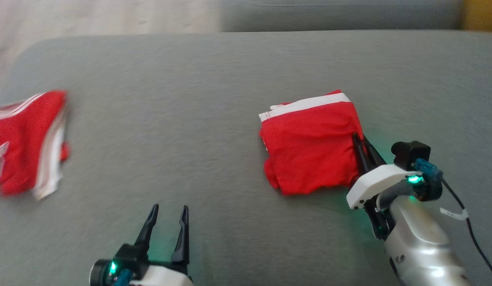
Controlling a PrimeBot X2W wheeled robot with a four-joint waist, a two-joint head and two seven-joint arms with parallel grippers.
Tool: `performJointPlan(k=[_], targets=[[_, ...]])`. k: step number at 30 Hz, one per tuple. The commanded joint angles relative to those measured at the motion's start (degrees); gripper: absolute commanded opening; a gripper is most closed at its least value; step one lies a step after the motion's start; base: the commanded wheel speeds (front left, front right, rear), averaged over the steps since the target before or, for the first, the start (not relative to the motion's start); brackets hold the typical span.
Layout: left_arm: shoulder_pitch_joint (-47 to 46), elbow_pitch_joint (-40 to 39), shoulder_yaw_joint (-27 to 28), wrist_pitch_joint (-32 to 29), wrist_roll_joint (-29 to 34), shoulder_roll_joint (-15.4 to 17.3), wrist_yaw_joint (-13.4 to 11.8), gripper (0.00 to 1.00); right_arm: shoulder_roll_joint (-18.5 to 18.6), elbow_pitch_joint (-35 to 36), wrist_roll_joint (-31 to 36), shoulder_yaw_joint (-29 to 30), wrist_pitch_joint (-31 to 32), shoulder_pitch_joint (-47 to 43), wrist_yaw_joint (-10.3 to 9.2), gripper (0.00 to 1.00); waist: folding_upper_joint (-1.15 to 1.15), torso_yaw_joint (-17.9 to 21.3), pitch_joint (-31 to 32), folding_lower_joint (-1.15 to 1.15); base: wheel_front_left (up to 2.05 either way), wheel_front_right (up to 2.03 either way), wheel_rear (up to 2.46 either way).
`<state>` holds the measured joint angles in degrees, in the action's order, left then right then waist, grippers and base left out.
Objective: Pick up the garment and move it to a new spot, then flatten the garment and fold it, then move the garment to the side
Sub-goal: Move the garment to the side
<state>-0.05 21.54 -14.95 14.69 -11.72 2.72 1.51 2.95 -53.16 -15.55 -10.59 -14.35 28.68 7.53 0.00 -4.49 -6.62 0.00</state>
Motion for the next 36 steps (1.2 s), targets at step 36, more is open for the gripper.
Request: performJointPlan(k=[36], targets=[[-10.8, -0.6, 2.1, 0.3, 5.5, 0.2, 3.7, 1.0, 11.9, -0.6, 28.5, 26.5, 0.1, 17.8, -0.04, 0.0, 0.0, 17.1, -12.7, 0.0, 0.0, 0.0, 0.0]])
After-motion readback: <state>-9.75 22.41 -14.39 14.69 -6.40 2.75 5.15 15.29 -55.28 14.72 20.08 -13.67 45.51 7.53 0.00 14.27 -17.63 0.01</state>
